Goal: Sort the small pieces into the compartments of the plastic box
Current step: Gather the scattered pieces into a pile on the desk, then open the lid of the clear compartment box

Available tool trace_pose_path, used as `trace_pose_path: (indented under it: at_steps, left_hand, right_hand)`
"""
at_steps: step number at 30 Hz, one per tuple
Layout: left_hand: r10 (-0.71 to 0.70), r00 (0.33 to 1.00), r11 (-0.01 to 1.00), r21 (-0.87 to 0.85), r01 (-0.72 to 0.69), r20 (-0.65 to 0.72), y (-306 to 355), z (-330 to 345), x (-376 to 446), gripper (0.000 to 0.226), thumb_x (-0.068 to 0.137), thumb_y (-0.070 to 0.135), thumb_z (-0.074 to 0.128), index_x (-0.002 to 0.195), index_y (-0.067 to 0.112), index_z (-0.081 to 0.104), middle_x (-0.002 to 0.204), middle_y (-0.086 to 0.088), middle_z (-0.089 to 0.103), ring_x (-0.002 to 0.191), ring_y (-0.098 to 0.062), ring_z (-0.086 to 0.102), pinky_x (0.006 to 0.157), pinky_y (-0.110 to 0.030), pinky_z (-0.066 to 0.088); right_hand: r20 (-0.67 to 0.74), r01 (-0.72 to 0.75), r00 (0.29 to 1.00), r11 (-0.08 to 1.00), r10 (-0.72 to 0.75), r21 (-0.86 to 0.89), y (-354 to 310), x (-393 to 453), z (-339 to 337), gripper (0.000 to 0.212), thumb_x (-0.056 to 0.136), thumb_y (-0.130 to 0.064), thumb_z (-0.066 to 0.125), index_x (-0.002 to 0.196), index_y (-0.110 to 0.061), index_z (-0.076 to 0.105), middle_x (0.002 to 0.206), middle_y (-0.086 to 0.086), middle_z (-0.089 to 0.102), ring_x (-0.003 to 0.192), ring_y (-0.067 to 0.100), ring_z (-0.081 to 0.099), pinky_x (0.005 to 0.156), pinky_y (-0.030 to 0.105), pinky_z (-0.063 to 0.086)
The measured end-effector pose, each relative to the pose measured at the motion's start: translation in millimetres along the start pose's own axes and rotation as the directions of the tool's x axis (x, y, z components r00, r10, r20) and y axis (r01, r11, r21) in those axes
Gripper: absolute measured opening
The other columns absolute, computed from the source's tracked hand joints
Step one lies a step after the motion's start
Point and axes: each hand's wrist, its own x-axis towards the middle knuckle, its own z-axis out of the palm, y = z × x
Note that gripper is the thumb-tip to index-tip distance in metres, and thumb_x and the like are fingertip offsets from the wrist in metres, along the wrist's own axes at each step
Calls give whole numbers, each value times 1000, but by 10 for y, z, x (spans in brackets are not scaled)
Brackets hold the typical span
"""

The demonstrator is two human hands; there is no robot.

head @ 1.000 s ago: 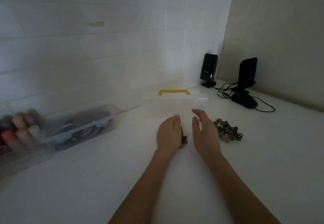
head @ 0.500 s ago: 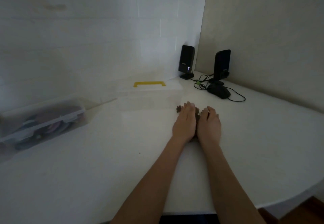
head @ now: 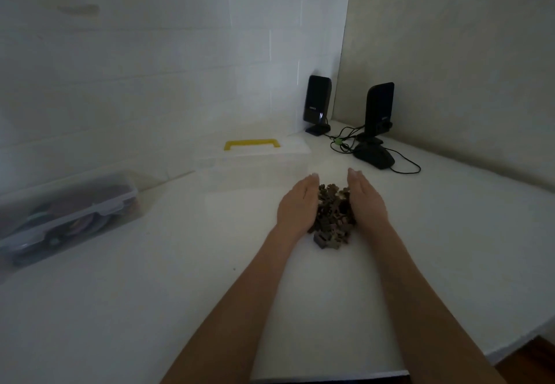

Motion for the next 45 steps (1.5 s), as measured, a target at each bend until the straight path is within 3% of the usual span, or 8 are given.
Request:
trace_pose_path:
  at_steps: [7,17,22,26,31,36,41,45]
  left_hand:
    - [7,1000,994,-109,-9,-14,104,150,-111,52,103,43,19,144,20,39,154,-3,33,143,-16,26,119,-35,15]
    - [10,999,977,-211,-20,-48,158,165,-456,47,104,37,23,134,14,51,140,-4,51,132,-17,43,112,-29,27]
    - [-31,998,927,-374,9,-54,176,-15,-510,39,103,33,31,133,19,52,136,3,52,126,-10,46,108,-28,33]
    - [20,971,940,-325,-100,-240,50,-239,-582,29,101,24,40,122,18,60,117,13,58,104,9,50,89,-1,34]
    - [227,866,971,39,-234,-445,-256,-818,-481,29,89,-1,53,115,6,64,122,-10,61,117,-22,54,101,-31,41]
    - [-104,669,991,-134,7,-736,-644,-1360,-363,31,87,4,54,119,4,56,121,-15,57,109,-28,55,86,-21,36]
    - [-221,886,925,-375,59,-408,-685,-1524,-132,66,91,12,56,150,13,25,154,-7,31,140,-19,32,115,-34,26]
    - [-255,863,903,-426,52,-436,-648,-1533,-100,65,88,9,56,148,11,29,151,-9,37,137,-20,37,114,-38,29]
  right_hand:
    - [127,137,983,990,-131,-36,-108,-137,148,48,97,-50,27,110,-21,63,108,2,67,92,14,57,78,28,36]
    - [20,81,996,996,-81,30,-163,-511,130,46,98,-46,28,98,-20,66,86,-7,64,84,12,59,70,26,39]
    - [-50,116,992,989,-112,93,-215,-552,59,38,99,-36,34,118,-20,63,123,-2,63,114,12,54,90,20,34]
    - [-167,276,948,961,-272,0,-385,-610,37,31,97,-33,39,106,-23,67,113,0,68,101,14,60,92,34,48]
    - [59,460,887,866,-458,-197,-765,-471,327,40,95,-26,47,134,-22,47,146,1,42,130,18,43,106,32,33]
    - [-92,168,983,976,-156,136,-916,-195,604,64,96,-22,45,149,-9,12,157,13,11,143,26,15,111,29,14]
    - [97,-153,986,966,135,207,-844,96,665,56,98,-34,37,146,-10,21,147,14,35,129,29,39,93,30,32]
    - [31,-88,996,984,84,154,-817,88,661,46,98,-36,35,135,-10,41,132,11,50,105,23,51,80,29,40]
